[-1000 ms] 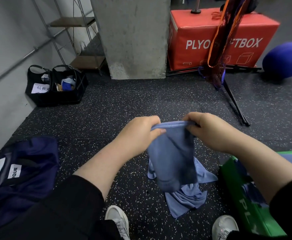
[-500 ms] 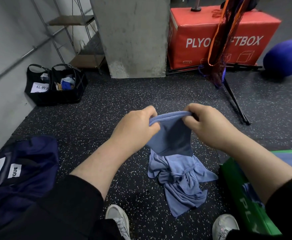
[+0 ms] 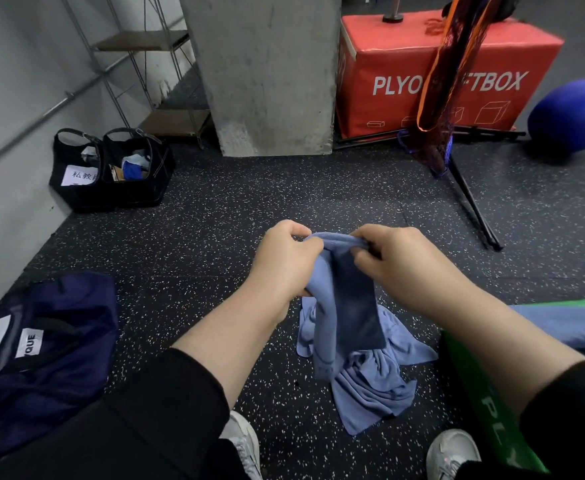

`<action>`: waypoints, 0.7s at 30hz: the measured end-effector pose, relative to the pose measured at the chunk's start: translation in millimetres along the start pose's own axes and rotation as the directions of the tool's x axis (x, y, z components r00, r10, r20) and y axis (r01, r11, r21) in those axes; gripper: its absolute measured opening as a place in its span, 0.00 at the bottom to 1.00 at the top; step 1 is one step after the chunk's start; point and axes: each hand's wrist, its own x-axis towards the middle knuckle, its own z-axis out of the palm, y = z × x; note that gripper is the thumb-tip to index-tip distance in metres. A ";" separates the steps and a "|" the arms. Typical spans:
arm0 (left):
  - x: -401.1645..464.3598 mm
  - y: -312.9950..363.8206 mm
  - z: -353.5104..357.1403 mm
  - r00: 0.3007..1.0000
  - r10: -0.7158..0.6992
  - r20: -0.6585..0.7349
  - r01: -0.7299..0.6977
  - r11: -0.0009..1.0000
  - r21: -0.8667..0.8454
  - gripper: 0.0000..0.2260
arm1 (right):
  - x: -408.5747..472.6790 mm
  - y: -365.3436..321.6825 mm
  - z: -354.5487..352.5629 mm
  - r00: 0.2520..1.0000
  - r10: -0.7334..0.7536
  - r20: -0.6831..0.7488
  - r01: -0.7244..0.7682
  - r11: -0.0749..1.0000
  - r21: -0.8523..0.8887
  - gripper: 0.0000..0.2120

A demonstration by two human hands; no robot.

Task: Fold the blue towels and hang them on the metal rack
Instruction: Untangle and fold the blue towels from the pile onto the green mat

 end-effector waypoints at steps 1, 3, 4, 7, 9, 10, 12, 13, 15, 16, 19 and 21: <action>0.5 -1.4 0.9 1.000 0.000 -0.028 0.000 1.000 -0.007 0.09 | -1.1 -1.9 2.0 1.000 -0.003 0.002 0.003 1.000 0.004 0.07; 0.3 -4.9 3.6 0.996 0.058 -0.074 -0.055 0.998 0.037 0.10 | -3.5 -6.7 6.3 1.000 0.007 0.007 -0.007 0.999 0.038 0.08; 0.2 -7.1 5.0 0.990 0.106 -0.093 -0.097 0.991 0.090 0.10 | -4.5 -9.3 9.3 1.000 0.015 0.006 -0.015 0.998 0.060 0.08; -2.8 -9.9 9.2 0.976 0.172 -0.134 -0.158 0.981 0.109 0.10 | -6.2 -18.6 17.5 1.000 0.019 -0.006 -0.018 0.996 0.082 0.09; -6.1 -6.4 10.7 0.978 0.166 -0.129 -0.166 0.986 0.011 0.11 | -5.6 -21.3 19.8 0.999 0.038 -0.020 -0.037 0.997 0.069 0.10; -7.7 -4.6 10.9 0.981 0.159 -0.108 -0.164 0.985 -0.042 0.13 | -4.6 -21.1 19.4 0.998 0.059 -0.027 -0.057 0.996 0.072 0.10; -10.8 -2.9 11.1 0.985 0.168 -0.034 -0.170 0.982 -0.079 0.19 | -1.8 -18.4 17.3 0.994 0.103 -0.045 -0.098 0.989 0.111 0.12; -12.5 -2.8 11.3 0.982 0.189 0.000 -0.189 0.980 -0.069 0.21 | 0.1 -16.2 16.4 0.991 0.126 -0.043 -0.120 0.984 0.135 0.12; -14.7 -3.1 10.9 0.973 0.230 0.012 -0.230 0.972 -0.054 0.23 | 2.2 -13.8 14.6 0.987 0.158 -0.018 -0.151 0.970 0.193 0.11; -14.2 -3.7 10.2 0.969 0.247 0.001 -0.247 0.968 -0.050 0.24 | 2.5 -13.4 13.8 0.986 0.166 0.004 -0.162 0.955 0.247 0.11; -12.4 -4.0 7.5 0.967 0.254 0.036 -0.248 0.961 -0.121 0.26 | 2.5 -15.4 9.6 0.983 0.161 0.085 -0.182 0.865 0.468 0.08; -12.8 -2.8 5.7 0.968 0.234 0.095 -0.215 0.961 -0.175 0.27 | 3.6 -11.7 9.8 0.983 0.170 0.067 -0.180 0.837 0.517 0.08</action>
